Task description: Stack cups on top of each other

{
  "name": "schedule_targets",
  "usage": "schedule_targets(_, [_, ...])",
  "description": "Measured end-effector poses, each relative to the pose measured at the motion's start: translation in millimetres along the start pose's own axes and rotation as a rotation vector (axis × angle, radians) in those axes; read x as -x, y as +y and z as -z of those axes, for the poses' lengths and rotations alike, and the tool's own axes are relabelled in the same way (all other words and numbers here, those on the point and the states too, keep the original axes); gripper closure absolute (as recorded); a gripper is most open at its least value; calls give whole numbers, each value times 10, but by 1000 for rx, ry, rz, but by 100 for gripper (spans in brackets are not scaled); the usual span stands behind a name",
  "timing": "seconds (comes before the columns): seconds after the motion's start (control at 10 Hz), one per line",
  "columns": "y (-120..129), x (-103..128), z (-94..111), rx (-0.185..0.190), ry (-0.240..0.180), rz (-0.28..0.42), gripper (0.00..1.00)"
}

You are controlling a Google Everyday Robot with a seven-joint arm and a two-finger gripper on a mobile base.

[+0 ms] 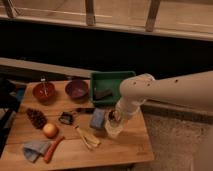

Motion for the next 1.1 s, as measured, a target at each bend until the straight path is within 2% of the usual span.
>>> schedule_targets(0.2, [-15, -1, -74, -3, 19, -5, 39])
schedule_targets(0.3, [-23, -18, -112, -6, 30, -6, 35])
schedule_targets(0.7, [3, -56, -224, -4, 64, 1, 35])
schedule_targets(0.9, [48, -45, -214, 4, 57, 12, 35])
schedule_targets(1.1, [107, 11, -73, 35, 9, 25, 35])
